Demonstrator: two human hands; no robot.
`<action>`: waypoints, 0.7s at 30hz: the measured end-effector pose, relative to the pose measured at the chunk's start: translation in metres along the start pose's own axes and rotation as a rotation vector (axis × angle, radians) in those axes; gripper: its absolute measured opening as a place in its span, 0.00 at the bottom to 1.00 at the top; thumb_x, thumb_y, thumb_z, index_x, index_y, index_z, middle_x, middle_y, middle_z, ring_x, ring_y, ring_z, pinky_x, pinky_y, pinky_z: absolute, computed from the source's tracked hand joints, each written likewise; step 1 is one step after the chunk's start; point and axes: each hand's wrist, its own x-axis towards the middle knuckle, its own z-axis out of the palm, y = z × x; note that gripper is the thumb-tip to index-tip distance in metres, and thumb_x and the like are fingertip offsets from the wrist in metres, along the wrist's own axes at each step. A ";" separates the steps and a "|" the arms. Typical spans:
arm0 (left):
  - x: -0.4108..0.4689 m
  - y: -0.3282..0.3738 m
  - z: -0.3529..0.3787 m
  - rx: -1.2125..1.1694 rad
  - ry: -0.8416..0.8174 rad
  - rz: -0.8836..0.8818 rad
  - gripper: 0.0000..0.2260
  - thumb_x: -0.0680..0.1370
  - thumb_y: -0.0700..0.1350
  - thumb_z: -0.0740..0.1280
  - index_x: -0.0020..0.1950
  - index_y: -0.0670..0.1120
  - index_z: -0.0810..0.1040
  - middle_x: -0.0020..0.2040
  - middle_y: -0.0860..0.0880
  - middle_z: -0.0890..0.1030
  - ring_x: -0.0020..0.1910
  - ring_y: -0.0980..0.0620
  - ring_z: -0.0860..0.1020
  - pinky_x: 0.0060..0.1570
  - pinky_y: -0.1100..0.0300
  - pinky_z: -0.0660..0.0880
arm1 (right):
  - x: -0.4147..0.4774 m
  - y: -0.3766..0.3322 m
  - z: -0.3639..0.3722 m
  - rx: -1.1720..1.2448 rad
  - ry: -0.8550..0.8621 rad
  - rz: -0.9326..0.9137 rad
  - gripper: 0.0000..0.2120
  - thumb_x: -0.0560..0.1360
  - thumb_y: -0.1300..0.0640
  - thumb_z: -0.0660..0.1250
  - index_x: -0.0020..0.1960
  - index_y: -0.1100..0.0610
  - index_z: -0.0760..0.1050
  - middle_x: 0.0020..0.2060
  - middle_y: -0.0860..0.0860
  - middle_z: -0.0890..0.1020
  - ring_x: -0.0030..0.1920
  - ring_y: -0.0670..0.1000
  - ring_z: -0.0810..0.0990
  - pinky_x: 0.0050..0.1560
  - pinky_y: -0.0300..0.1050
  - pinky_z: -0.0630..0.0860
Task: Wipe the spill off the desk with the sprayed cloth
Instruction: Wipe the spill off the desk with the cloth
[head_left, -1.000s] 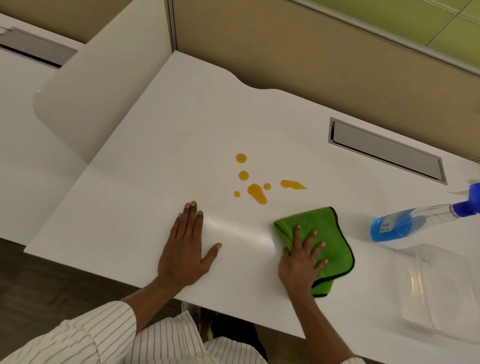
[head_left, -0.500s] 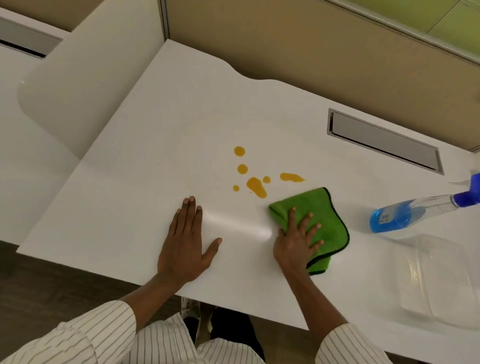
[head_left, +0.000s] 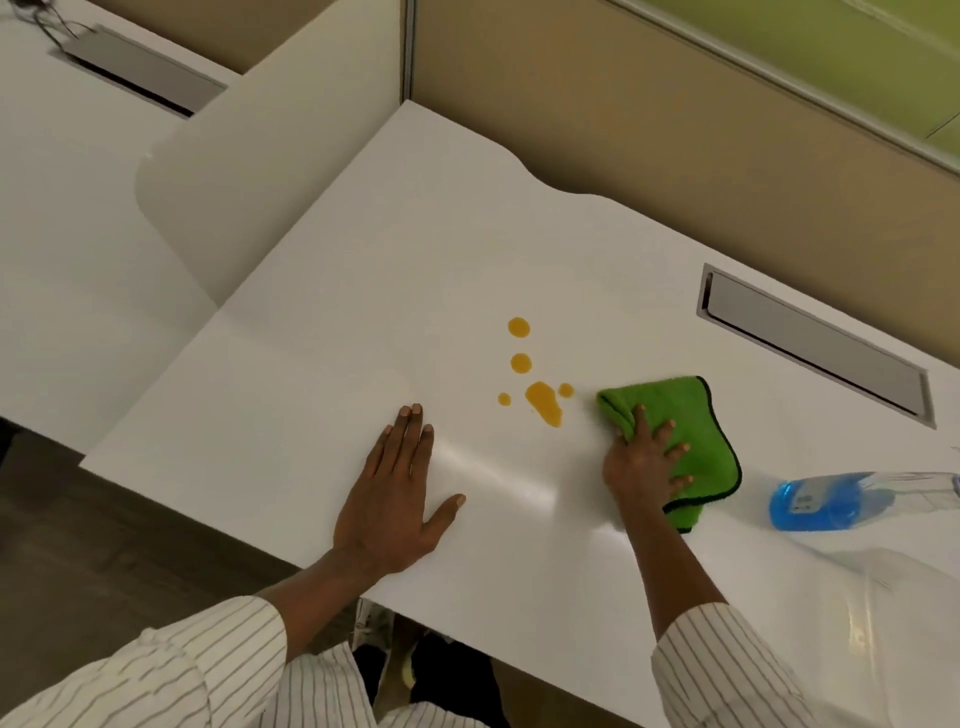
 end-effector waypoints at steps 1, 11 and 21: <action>0.001 0.001 0.000 0.006 -0.004 -0.001 0.43 0.85 0.70 0.55 0.88 0.38 0.55 0.90 0.41 0.46 0.90 0.45 0.45 0.87 0.49 0.48 | -0.011 -0.007 0.008 -0.005 -0.002 0.028 0.29 0.86 0.50 0.54 0.85 0.43 0.50 0.86 0.56 0.45 0.84 0.67 0.42 0.77 0.78 0.45; 0.000 0.001 0.000 0.022 0.008 -0.004 0.43 0.85 0.69 0.55 0.88 0.38 0.55 0.90 0.40 0.47 0.90 0.44 0.45 0.87 0.49 0.49 | -0.002 -0.013 0.004 -0.047 -0.053 -0.488 0.28 0.86 0.55 0.58 0.84 0.41 0.56 0.86 0.51 0.51 0.85 0.59 0.44 0.81 0.71 0.44; 0.000 0.001 -0.002 -0.030 0.060 0.021 0.43 0.85 0.68 0.57 0.87 0.38 0.56 0.90 0.40 0.48 0.90 0.44 0.47 0.87 0.46 0.53 | -0.112 -0.038 0.065 -0.106 -0.028 -0.445 0.36 0.84 0.53 0.59 0.85 0.39 0.44 0.85 0.52 0.39 0.83 0.62 0.33 0.79 0.74 0.38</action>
